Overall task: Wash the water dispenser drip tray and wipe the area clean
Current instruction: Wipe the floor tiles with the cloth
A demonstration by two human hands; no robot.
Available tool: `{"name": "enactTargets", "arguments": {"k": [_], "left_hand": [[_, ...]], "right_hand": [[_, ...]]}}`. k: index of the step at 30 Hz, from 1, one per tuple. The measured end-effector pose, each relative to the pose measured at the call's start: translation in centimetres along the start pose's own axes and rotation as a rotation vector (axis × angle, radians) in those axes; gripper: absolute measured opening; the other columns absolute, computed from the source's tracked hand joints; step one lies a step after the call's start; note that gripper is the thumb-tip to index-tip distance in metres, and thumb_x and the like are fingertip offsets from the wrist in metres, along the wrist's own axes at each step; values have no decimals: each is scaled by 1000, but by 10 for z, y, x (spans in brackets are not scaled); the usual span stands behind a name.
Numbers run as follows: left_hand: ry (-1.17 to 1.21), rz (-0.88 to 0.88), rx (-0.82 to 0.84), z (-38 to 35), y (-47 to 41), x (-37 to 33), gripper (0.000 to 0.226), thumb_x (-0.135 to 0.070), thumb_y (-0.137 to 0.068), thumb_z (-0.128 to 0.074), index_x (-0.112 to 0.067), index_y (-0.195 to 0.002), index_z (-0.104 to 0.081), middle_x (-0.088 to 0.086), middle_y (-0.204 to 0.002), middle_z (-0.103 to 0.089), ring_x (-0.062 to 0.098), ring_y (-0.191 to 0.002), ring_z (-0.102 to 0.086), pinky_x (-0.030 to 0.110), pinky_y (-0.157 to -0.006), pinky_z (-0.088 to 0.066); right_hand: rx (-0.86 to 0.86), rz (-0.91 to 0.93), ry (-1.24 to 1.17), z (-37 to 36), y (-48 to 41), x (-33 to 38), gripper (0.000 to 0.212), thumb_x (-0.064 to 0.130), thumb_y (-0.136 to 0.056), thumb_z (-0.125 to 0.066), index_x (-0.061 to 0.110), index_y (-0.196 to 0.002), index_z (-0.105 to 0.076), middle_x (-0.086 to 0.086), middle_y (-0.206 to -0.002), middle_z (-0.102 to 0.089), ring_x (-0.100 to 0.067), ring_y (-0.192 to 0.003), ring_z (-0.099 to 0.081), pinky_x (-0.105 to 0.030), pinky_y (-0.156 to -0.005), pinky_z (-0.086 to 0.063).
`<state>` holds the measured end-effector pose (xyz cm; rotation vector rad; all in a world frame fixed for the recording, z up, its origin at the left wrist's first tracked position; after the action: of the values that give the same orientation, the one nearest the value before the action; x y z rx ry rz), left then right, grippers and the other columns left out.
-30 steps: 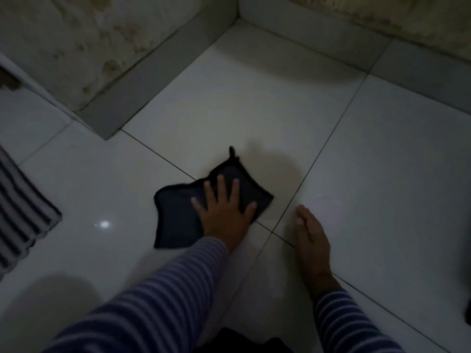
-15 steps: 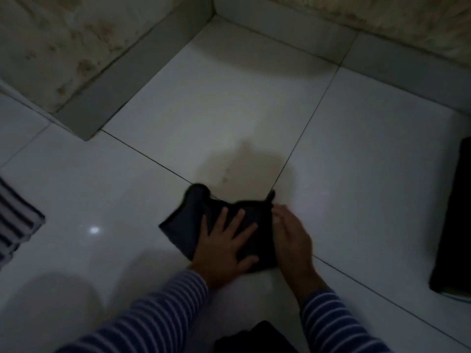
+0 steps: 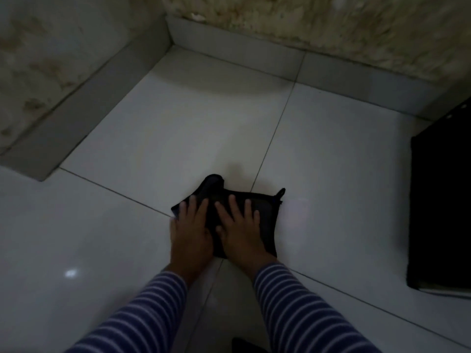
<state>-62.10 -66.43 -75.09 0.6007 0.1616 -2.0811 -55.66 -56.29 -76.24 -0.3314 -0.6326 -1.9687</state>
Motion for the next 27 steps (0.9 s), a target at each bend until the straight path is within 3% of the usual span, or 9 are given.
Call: {"name": "enactTargets", "arguments": {"k": [4,8,11,17,20,22,23,26,27], "left_hand": [[-139,37,77,-15,6,12,68,-46,-98,-35,-16,-153,-10,10,-163,-2,29,-149,0,53,-117,-4],[-225,-10,128,-31,2,-3,68,-55,-96,-23,-21,-154,-6,6,-163,5,26,-149,6,55,-116,0],[-330,-6,114,-35,2,-4,72,-60,-92,-7,-21,-154,-7,6,-163,2,25,-149,3,55,-116,0],[-329,1,129,-37,0,-4,72,-60,-92,-10,-22,-154,-7,5,-163,1,26,-149,2,55,-116,0],[-309,-13,160,-35,0,-3,68,-55,-96,-17,-21,-154,-8,7,-163,1,26,-149,2,56,-115,0],[-232,-46,170,-31,0,-3,64,-48,-97,-17,-19,-154,-13,8,-163,-2,27,-149,0,55,-115,0],[-165,-51,179,-28,-2,-2,60,-44,-99,-20,-18,-153,-18,8,-162,-4,27,-149,-1,53,-116,0],[-41,-49,191,-11,1,1,48,-34,-101,-35,-13,-143,-41,13,-159,-23,31,-146,-17,47,-116,-15],[-64,-68,193,-5,7,0,47,-36,-99,-41,-11,-138,-46,15,-155,-30,33,-142,-24,45,-113,-22]], "right_hand": [[-35,-35,285,17,-11,-49,59,62,-94,-21,45,-149,-6,4,-162,7,-37,-145,14,-60,-111,12],[-70,-344,317,78,-11,-151,64,69,-90,-17,45,-149,-6,5,-162,8,-37,-146,11,-61,-113,4],[-110,-554,297,100,29,-205,82,79,-78,-4,41,-150,-1,1,-162,10,-36,-146,10,-60,-115,2],[-120,-643,274,44,84,-154,88,78,-78,3,31,-152,3,-9,-161,8,-39,-146,6,-61,-114,0],[-77,-498,297,6,78,-83,76,69,-88,-23,28,-151,-18,-13,-160,-8,-44,-145,-5,-64,-111,-2],[-66,-353,276,-9,71,-37,68,61,-84,-42,26,-142,-43,-15,-153,-33,-47,-138,-28,-67,-107,-16],[-49,-250,273,-16,68,-20,66,59,-82,-46,26,-139,-48,-13,-152,-35,-47,-136,-32,-67,-106,-16],[145,70,294,-35,68,-3,63,54,-93,-31,29,-150,-24,-3,-156,13,-40,-145,9,-55,-104,26],[189,122,292,-36,70,-10,60,53,-95,-29,30,-150,-21,0,-156,18,-35,-145,17,-51,-103,29]]}}
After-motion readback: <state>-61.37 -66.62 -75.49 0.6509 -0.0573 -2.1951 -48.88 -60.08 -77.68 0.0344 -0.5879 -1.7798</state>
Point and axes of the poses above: each hand's wrist, its own y-axis away from the middle knuckle, its own z-axis out of the back of the hand, x = y × z, the point moved 5 cm from there along -y, towards the middle knuckle
